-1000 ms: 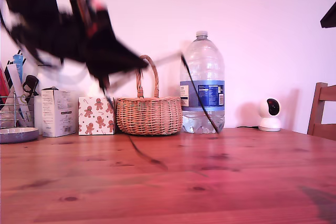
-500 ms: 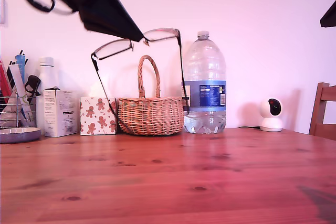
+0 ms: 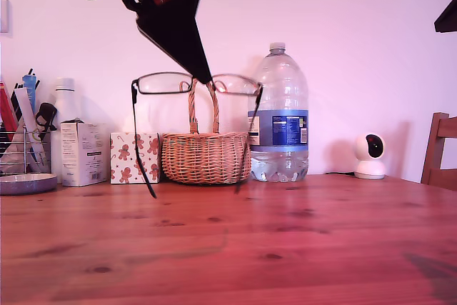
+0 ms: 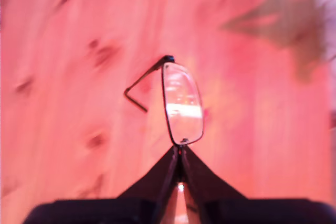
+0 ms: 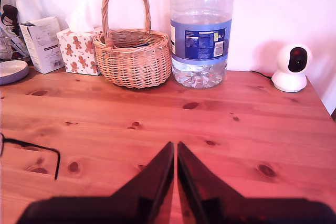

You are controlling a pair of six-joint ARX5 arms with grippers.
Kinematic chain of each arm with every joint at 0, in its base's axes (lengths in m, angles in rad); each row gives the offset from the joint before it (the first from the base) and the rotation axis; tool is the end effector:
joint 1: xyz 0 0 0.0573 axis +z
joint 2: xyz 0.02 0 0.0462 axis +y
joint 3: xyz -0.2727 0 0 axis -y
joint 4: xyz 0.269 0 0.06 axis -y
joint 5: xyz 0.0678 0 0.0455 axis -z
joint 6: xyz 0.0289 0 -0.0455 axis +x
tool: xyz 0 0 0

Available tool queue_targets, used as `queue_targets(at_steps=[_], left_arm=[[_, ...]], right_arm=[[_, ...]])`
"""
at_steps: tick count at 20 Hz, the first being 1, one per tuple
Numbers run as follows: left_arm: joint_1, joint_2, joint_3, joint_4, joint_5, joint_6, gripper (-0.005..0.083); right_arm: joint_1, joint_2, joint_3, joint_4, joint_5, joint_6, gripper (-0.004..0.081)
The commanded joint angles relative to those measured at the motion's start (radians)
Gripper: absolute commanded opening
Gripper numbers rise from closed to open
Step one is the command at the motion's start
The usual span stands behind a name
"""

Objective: Pick up the glasses and open them, then place them back on the table

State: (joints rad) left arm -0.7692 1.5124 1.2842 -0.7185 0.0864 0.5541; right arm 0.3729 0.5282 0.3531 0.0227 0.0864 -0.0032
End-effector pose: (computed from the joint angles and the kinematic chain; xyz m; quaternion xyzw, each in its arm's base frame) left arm 0.2398 -0.2356 0.2949 0.3683 0.3122 -0.4727 0.7372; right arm 0.1455 0.0542 0.2385 -0.0189 0.0739 0.1425 0.9869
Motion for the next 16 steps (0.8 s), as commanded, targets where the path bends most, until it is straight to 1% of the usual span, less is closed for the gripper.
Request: queue_targets(at_steps=[1, 3, 5, 10, 12, 14, 16], left_arm=[[-0.026, -0.003, -0.072, 0.032, -0.042, -0.031, -0.0021], [-0.063, -0.014, -0.145, 0.119, -0.101, -0.031, -0.0021], [-0.105, -0.039, -0.227, 0.236, -0.198, -0.031, -0.0021], [-0.202, -0.133, -0.492, 0.608, -0.387, -0.058, -0.0021], [-0.245, -0.14, -0.6, 0.755, -0.452, -0.057, -0.0021], [-0.287, -0.135, -0.704, 0.912, -0.494, -0.056, -0.0021], [-0.333, -0.129, -0.784, 1.038, -0.55, -0.043, -0.0021]], right_arm=[[-0.002, 0.004, -0.011, 0.013, 0.002, 0.005, 0.0002], [-0.002, 0.004, -0.011, 0.014, 0.002, 0.007, 0.0001], [-0.002, 0.004, -0.011, 0.015, 0.002, 0.007, 0.0001], [-0.002, 0.004, -0.011, 0.018, 0.002, 0.03, 0.0002], [-0.002, 0.004, -0.011, 0.018, 0.002, 0.031, 0.0001], [-0.002, 0.004, -0.011, 0.018, 0.001, 0.034, 0.0002], [-0.002, 0.004, -0.011, 0.018, 0.001, 0.04, 0.0001]])
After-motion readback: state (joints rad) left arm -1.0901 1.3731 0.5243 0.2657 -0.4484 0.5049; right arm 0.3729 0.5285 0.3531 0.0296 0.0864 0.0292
